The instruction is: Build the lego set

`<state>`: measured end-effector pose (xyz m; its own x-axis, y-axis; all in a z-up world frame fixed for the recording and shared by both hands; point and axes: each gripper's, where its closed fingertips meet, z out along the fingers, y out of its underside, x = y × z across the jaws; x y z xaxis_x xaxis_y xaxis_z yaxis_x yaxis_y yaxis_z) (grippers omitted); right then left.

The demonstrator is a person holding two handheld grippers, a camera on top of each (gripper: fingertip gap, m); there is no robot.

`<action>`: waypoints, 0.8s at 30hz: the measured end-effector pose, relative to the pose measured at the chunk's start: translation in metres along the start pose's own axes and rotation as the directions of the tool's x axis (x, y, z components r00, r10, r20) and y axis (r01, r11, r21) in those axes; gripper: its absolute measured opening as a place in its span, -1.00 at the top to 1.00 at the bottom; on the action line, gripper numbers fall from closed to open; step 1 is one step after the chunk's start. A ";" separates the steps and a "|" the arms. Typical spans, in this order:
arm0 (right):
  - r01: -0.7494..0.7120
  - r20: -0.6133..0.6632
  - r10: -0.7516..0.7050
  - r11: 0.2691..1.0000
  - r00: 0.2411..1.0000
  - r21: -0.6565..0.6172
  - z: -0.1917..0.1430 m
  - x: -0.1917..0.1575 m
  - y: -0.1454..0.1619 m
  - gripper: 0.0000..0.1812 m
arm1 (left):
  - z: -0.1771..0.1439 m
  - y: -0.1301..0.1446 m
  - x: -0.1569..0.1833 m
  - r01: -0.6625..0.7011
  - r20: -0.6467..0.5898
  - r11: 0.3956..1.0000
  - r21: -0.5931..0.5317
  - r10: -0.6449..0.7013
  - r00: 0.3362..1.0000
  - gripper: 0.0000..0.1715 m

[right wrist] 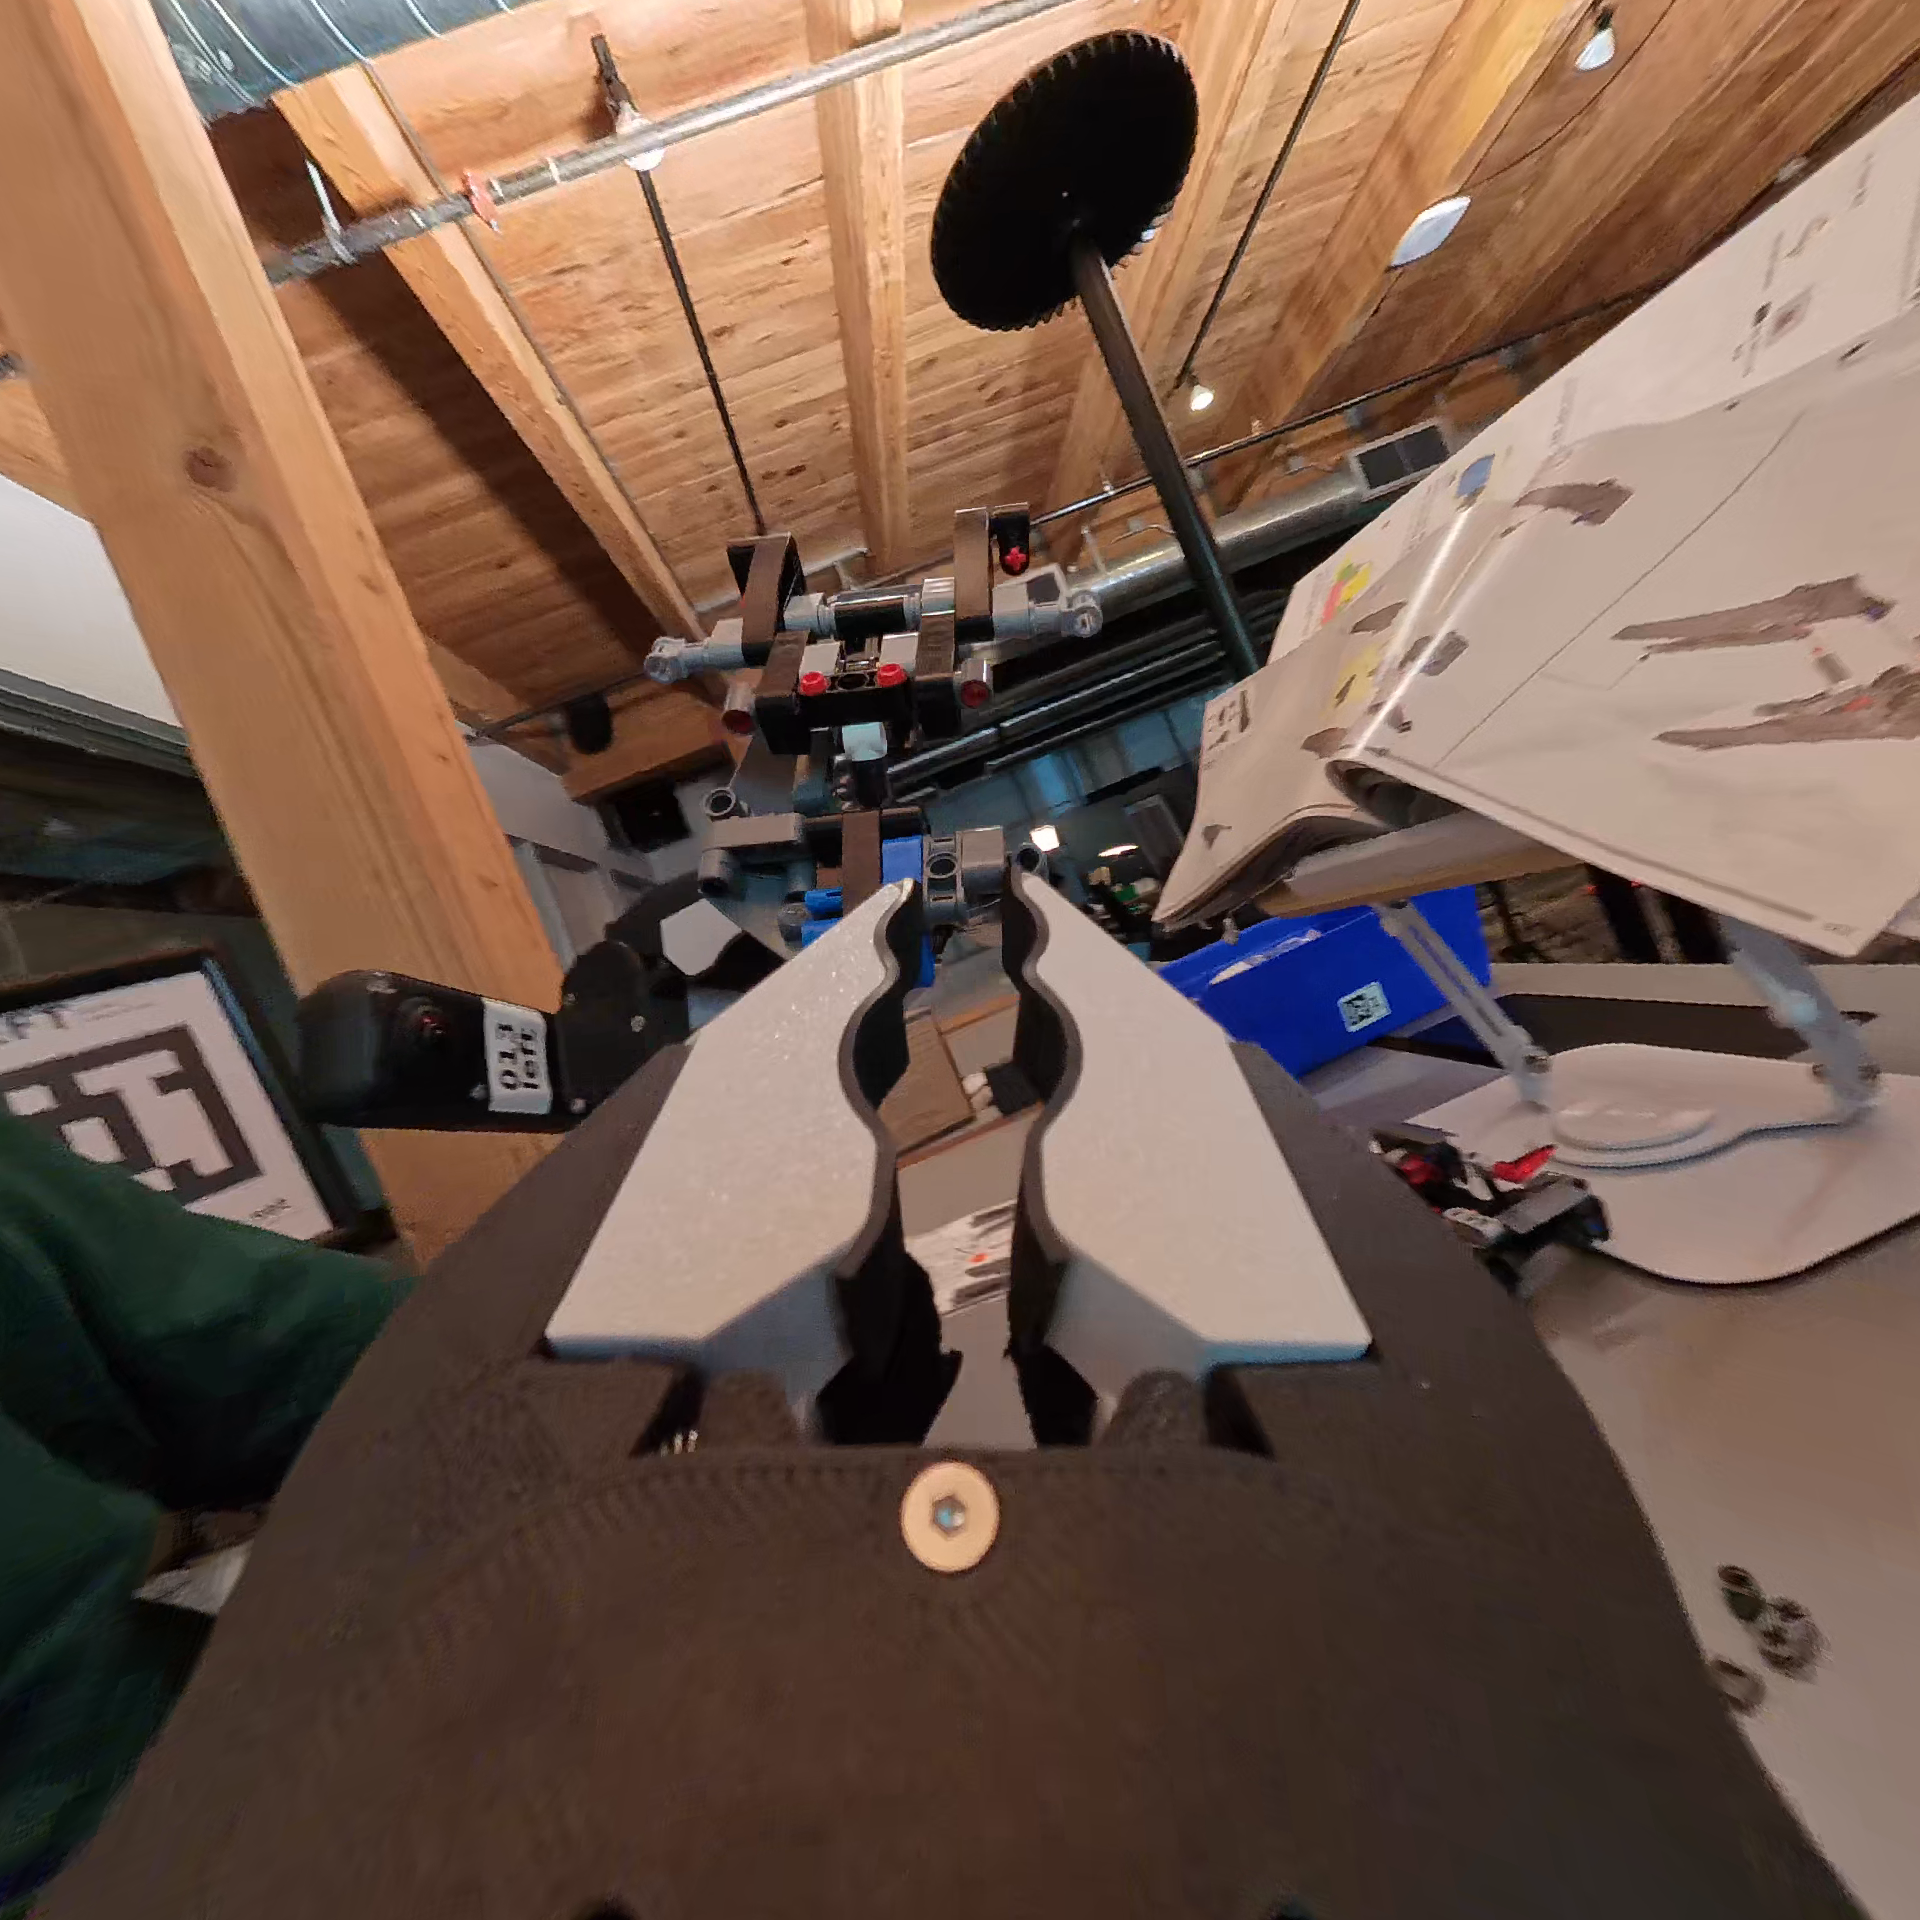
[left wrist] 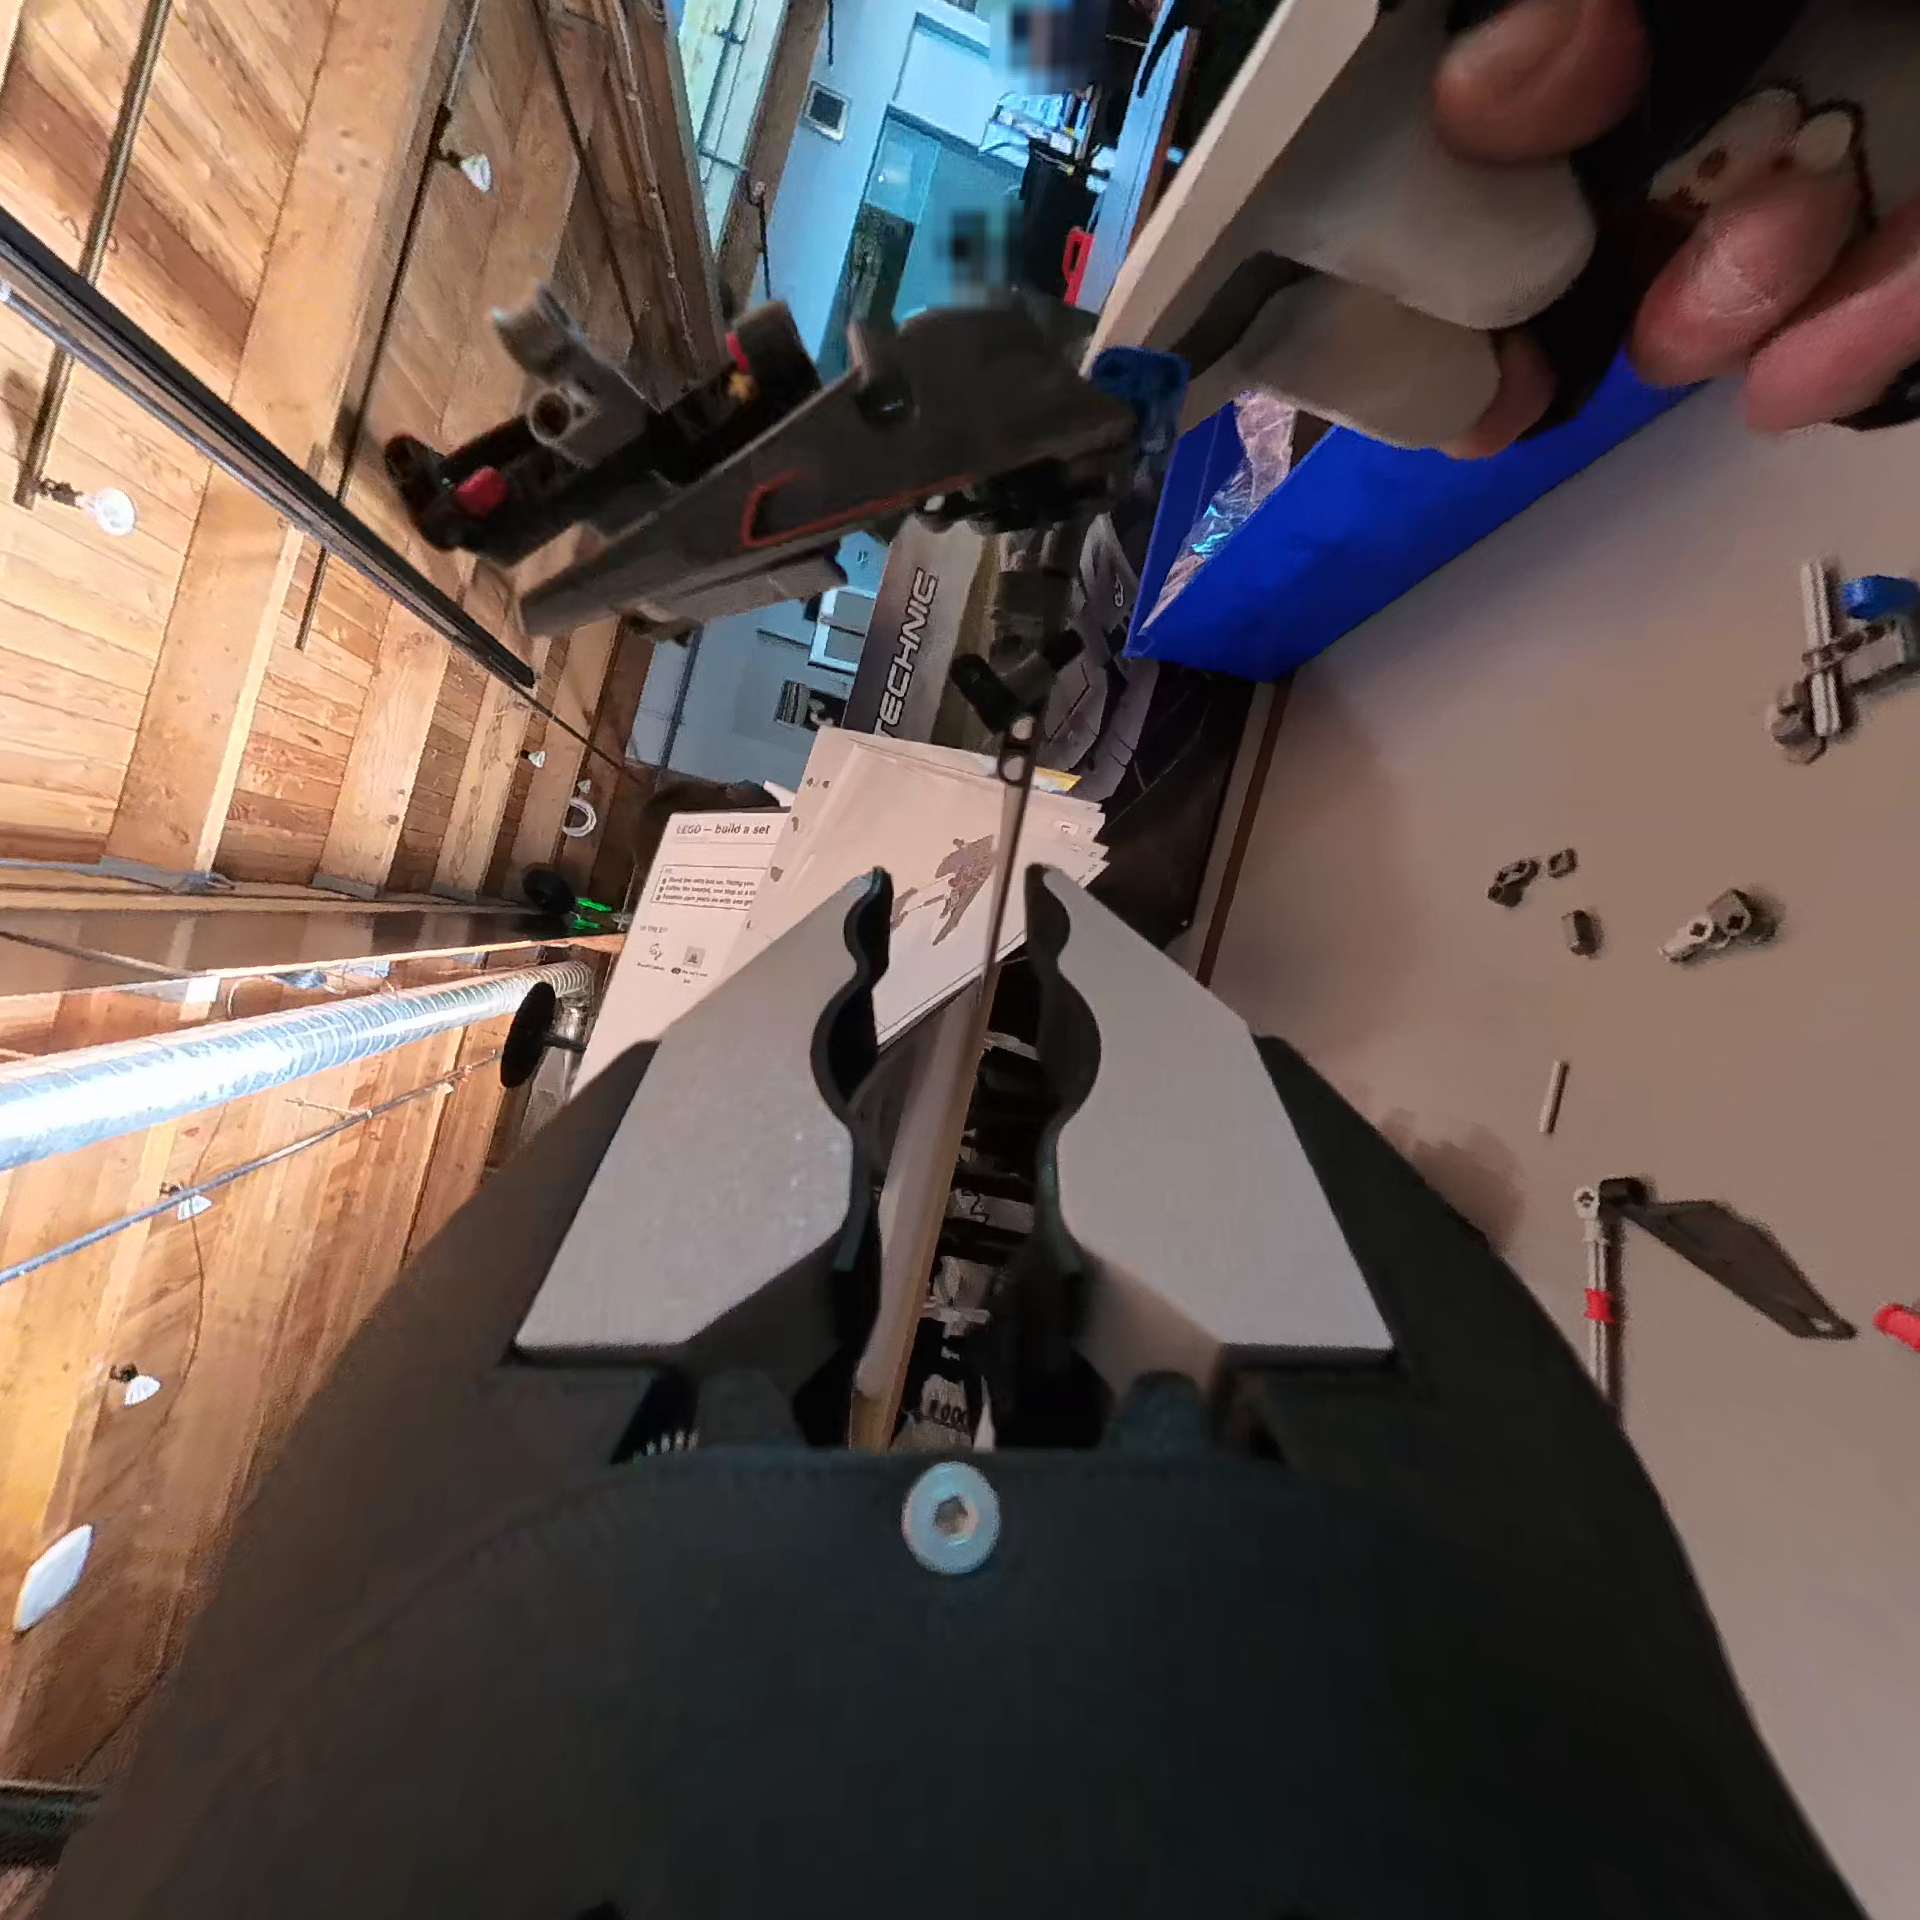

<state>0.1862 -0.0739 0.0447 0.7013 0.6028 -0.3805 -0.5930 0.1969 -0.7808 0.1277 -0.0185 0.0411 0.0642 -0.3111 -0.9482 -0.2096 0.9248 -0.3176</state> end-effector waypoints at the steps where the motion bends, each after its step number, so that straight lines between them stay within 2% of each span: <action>1: 0.028 -0.017 -0.029 1.000 0.999 -0.004 0.000 0.000 -0.001 0.87 | 0.001 0.000 0.000 0.006 0.007 1.000 -0.010 -0.006 1.000 0.73; 8: 0.074 -0.046 -0.073 0.997 0.996 0.010 -0.005 0.000 -0.009 0.87 | 0.007 0.000 0.009 0.074 -0.016 0.997 -0.027 -0.074 0.997 0.74; 16: 0.085 -0.075 -0.083 0.996 0.994 0.020 -0.008 0.004 -0.012 0.87 | 0.015 -0.002 0.011 0.212 -0.033 0.977 -0.036 -0.213 0.976 0.67; 20: 0.055 -0.068 -0.055 0.998 0.996 -0.001 -0.006 0.008 -0.005 0.88 | 0.026 -0.004 0.031 0.327 -0.108 0.942 -0.070 -0.333 0.937 0.58; 21: 0.044 -0.065 -0.044 0.999 0.997 -0.002 -0.005 0.009 -0.002 0.94 | 0.029 -0.005 0.036 0.345 -0.120 0.936 -0.076 -0.352 0.928 0.58; 24: -0.010 -0.043 0.008 1.000 0.999 -0.026 -0.003 0.013 0.007 0.94 | 0.030 -0.013 0.036 0.482 -0.151 0.876 -0.038 -0.482 0.863 0.75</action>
<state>0.1925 -0.0673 0.0330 0.7127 0.5704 -0.4082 -0.5890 0.1707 -0.7899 0.1626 -0.0354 0.0106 0.0090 -0.7470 -0.6648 -0.1899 0.6514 -0.7345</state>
